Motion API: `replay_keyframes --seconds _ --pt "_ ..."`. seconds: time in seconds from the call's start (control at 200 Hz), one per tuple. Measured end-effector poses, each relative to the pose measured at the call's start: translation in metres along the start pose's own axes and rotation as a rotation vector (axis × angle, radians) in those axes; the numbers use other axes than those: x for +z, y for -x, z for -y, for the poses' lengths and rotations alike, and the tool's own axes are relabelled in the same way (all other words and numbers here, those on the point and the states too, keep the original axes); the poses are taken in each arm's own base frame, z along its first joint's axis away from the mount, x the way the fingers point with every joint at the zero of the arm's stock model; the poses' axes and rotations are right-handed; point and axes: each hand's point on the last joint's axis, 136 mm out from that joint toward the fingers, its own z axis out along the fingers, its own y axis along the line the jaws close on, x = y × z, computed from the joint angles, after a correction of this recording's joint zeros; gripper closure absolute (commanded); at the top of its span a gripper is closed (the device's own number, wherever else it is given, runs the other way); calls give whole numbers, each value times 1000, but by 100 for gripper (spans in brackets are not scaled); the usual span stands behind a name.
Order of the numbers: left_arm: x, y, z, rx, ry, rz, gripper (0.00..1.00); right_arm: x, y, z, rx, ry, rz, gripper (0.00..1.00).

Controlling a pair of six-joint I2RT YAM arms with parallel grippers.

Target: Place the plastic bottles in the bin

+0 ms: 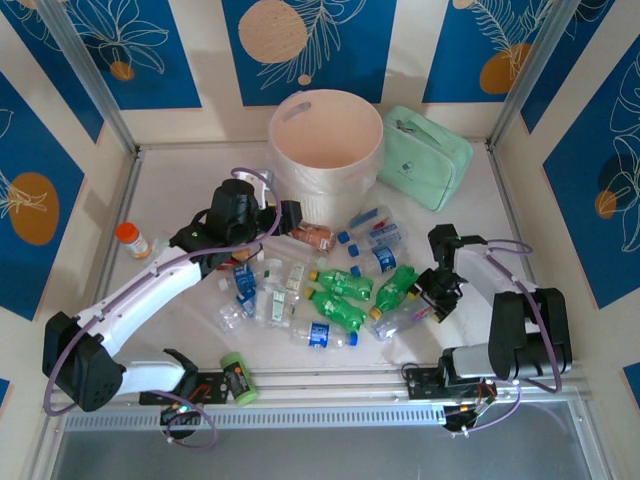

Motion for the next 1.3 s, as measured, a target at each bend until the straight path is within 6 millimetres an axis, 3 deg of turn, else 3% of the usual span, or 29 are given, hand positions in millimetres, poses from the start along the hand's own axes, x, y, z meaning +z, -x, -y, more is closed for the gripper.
replay_keyframes --seconds 0.175,0.325,0.475,0.665,0.815,0.925,1.065,1.301 --pt "-2 1 1 0 3 -6 28 -27 5 -7 -21 51 78 43" --pt "-8 14 12 0 -30 13 22 -66 8 -24 -67 167 170 44" --pt "-17 29 39 -2 -140 23 0 -126 2 -57 -166 352 284 46" --pt "-29 42 89 0 -392 5 0 -213 -25 -116 -353 625 388 47" --pt "-30 35 120 -4 -558 -69 0 -270 -55 -157 -491 801 428 47" --pt "-35 20 144 30 -647 -138 0 -292 -71 -177 -555 863 437 47" --pt "-52 2 174 90 -757 -205 0 -305 -81 -192 -593 907 439 47" --pt "-56 -9 184 139 -783 -248 3 -317 -94 -201 -638 943 434 47"
